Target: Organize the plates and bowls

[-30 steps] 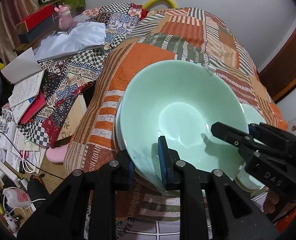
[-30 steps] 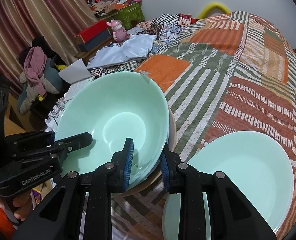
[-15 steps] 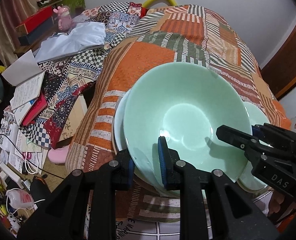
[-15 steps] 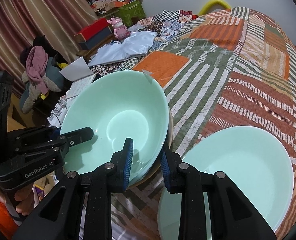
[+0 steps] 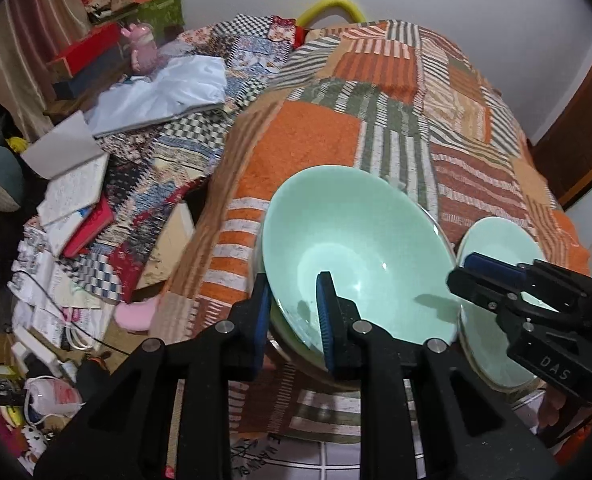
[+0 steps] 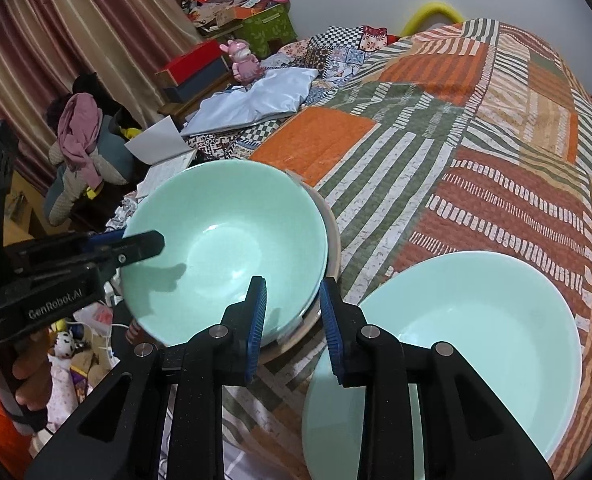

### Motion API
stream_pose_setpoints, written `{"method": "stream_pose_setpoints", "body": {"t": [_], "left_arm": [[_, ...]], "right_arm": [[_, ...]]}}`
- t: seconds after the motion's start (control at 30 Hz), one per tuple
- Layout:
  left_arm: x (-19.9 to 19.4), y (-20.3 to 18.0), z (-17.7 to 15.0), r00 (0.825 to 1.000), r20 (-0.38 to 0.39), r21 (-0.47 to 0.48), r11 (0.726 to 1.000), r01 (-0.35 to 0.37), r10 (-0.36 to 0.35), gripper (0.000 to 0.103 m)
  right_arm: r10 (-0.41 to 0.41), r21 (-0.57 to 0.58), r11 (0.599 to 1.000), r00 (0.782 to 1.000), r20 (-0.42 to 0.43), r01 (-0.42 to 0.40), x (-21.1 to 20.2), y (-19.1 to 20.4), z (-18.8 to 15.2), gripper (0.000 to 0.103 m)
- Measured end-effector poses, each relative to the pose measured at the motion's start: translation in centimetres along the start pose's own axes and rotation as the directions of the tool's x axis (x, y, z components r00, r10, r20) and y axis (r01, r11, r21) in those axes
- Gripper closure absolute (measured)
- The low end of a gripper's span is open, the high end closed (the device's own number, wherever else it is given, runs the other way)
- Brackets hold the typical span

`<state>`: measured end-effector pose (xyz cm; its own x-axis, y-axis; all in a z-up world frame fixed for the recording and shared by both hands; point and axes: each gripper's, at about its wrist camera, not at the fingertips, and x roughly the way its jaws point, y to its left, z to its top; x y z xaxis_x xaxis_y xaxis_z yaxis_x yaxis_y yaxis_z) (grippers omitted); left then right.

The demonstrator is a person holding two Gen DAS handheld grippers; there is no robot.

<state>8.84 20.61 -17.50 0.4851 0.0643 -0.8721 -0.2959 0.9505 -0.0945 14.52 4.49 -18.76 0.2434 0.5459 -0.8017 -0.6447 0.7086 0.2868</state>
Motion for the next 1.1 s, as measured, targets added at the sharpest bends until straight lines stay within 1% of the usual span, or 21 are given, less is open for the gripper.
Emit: {"method": "stream_pose_setpoints", "body": {"t": [0.23,0.4,0.5,0.6,0.7,0.83,1.1], "left_arm": [[-1.5,0.4,-0.2,0.999,0.037,0.016,1.0,-0.019,0.018,0.081],[-0.5,0.9,-0.7,1.0,0.005,-0.001,1.0,-0.021,0.021,0.081],[0.3,1.4,-1.2,1.0,-0.011,-0.02,1.0,-0.005,0.004,0.073],[0.6,1.7,-1.4,1.0,-0.012,-0.028,1.0,0.015,-0.015,0.07],[1.2,2.0,-1.7,0.999,-0.019,-0.042,0.999,0.031,-0.032,0.062],[2.3,2.5,-2.1,0.997,-0.038,-0.063,0.996,0.061,-0.064,0.056],[4.3,2.5,-2.1,0.988,-0.084,-0.093,0.988,0.125,-0.133,0.054]], "right_arm": [[0.002,0.007,1.0,1.0,0.018,-0.002,-0.6,-0.6,0.0,0.076],[0.001,0.017,1.0,1.0,0.012,-0.001,-0.3,-1.0,0.0,0.076],[-0.001,0.017,1.0,1.0,-0.001,0.001,0.1,-1.0,0.0,0.076],[-0.002,0.017,1.0,1.0,-0.016,0.002,0.7,-0.9,0.0,0.076],[-0.002,0.016,1.0,1.0,-0.029,0.003,1.2,-0.8,0.0,0.076],[0.001,0.013,1.0,0.999,-0.043,-0.001,1.8,-0.6,0.0,0.075],[0.009,0.019,1.0,0.997,-0.071,-0.008,2.8,-0.4,0.1,0.074]]}}
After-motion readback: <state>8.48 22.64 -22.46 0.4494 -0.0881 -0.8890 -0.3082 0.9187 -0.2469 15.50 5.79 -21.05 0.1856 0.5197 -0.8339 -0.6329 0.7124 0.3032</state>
